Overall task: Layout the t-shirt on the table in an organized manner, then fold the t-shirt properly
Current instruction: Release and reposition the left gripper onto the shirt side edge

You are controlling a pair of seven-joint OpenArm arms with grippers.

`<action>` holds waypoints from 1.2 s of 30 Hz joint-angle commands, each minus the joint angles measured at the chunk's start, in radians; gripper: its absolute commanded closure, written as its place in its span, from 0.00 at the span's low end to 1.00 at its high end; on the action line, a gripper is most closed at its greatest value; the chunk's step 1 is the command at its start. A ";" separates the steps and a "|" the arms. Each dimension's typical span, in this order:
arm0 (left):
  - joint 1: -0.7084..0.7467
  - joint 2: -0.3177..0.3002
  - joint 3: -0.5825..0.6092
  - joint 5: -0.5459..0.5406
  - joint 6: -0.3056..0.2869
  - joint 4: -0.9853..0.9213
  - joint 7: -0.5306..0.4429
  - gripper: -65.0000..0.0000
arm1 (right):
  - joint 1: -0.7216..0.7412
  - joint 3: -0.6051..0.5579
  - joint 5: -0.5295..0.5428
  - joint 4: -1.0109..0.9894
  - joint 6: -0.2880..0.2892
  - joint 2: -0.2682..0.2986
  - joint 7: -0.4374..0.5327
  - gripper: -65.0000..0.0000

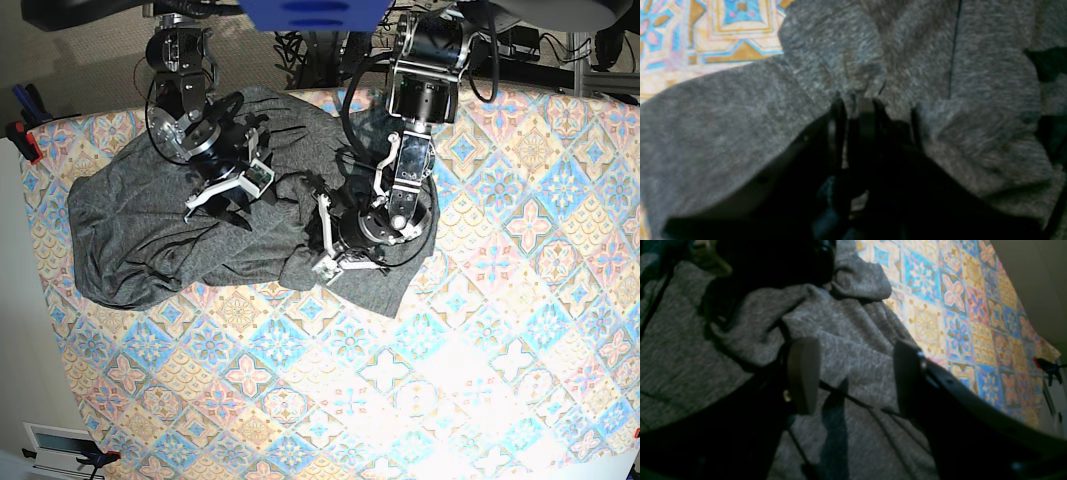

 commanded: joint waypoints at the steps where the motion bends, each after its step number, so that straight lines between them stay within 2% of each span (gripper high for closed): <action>1: -0.013 0.010 -0.001 -0.041 0.002 0.063 -0.036 0.92 | 0.006 0.003 0.015 0.017 -0.014 0.002 0.025 0.48; 4: 0.000 0.012 0.001 -0.073 0.002 0.167 -0.027 0.92 | 0.005 0.003 0.015 0.017 -0.014 0.002 0.025 0.48; 9: 0.017 0.012 0.001 -0.070 0.002 0.239 -0.025 0.92 | 0.005 0.003 0.015 0.017 -0.014 0.002 0.025 0.48; 16: 0.068 -0.016 -0.045 -0.068 0.002 0.250 -0.027 0.91 | -0.001 0.003 0.015 0.017 -0.014 0.002 0.025 0.48; 19: 0.085 -0.016 -0.065 -0.068 0.002 0.252 -0.031 0.87 | 0.000 0.003 0.015 0.017 -0.014 0.002 0.025 0.48; 21: 0.092 -0.016 -0.093 -0.072 0.002 0.255 -0.031 0.86 | 0.002 0.003 0.015 0.017 -0.014 0.002 0.025 0.48; 25: 0.088 -0.016 -0.146 -0.070 -0.003 0.256 -0.025 0.94 | 0.002 0.003 0.015 0.017 -0.014 0.002 0.025 0.48; 32: 0.091 -0.016 -0.237 -0.079 -0.005 0.261 -0.033 0.93 | -0.001 0.003 0.015 0.016 -0.014 0.002 0.025 0.48; 36: 0.114 -0.016 -0.287 -0.079 -0.005 0.324 -0.033 0.93 | 0.000 0.003 0.015 0.013 -0.014 0.002 0.025 0.48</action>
